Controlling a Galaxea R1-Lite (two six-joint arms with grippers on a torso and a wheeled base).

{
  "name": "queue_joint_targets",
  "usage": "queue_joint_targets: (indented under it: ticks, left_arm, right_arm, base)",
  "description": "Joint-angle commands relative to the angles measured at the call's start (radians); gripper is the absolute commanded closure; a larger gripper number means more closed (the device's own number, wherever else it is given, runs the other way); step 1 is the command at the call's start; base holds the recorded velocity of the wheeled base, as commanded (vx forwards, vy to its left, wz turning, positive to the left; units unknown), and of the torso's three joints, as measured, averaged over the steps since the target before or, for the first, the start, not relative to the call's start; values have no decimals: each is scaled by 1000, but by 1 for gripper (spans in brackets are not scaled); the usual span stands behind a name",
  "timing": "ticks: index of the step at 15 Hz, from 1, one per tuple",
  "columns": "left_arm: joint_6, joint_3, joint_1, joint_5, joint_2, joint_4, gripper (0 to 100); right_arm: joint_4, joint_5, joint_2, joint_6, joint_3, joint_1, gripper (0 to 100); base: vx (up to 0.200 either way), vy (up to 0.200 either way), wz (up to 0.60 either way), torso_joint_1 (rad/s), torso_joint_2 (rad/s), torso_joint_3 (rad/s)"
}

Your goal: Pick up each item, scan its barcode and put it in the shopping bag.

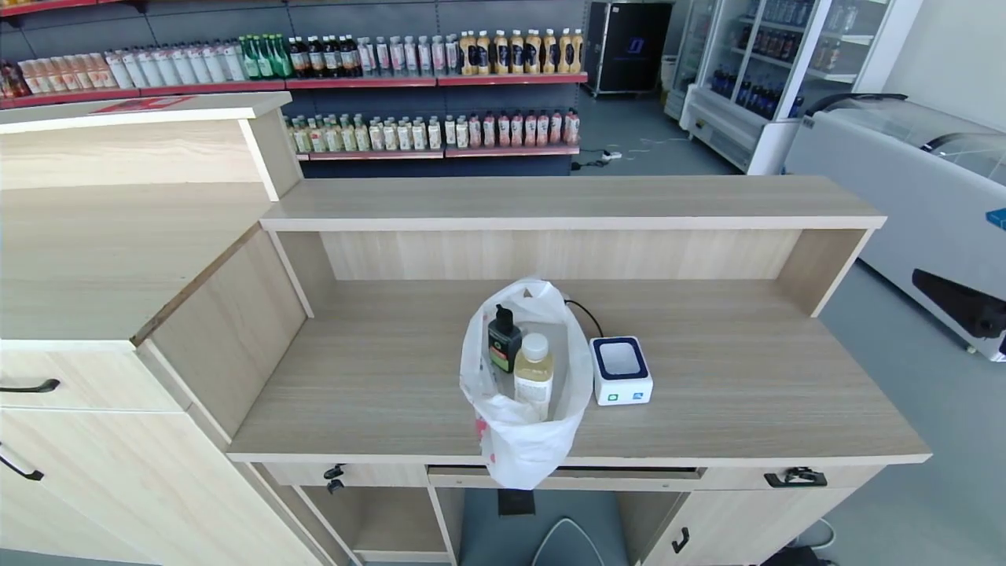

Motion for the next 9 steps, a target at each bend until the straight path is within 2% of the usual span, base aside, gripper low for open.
queue_joint_targets:
  ticks: [1, 3, 4, 6, 9]
  left_arm:
    - [-1, 0, 1, 0, 0, -1, 0]
    - [-1, 0, 1, 0, 0, -1, 0]
    - [-1, 0, 1, 0, 0, -1, 0]
    - [-1, 0, 1, 0, 0, -1, 0]
    - [-1, 0, 1, 0, 0, -1, 0]
  right_arm:
    - [21, -33, -296, 84, 280, 23, 0]
    - [18, -96, -471, 85, 480, 78, 0]
    - [27, -158, -558, 90, 522, 104, 0]
    - [185, -224, -721, 139, 522, 169, 0]
    - [432, -233, -991, 156, 522, 209, 0]
  base:
    - [0, 0, 0, 0, 0, 0]
    - [0, 0, 0, 0, 0, 0]
    - [0, 0, 0, 0, 0, 0]
    - [0, 0, 0, 0, 0, 0]
    - [0, 0, 0, 0, 0, 0]
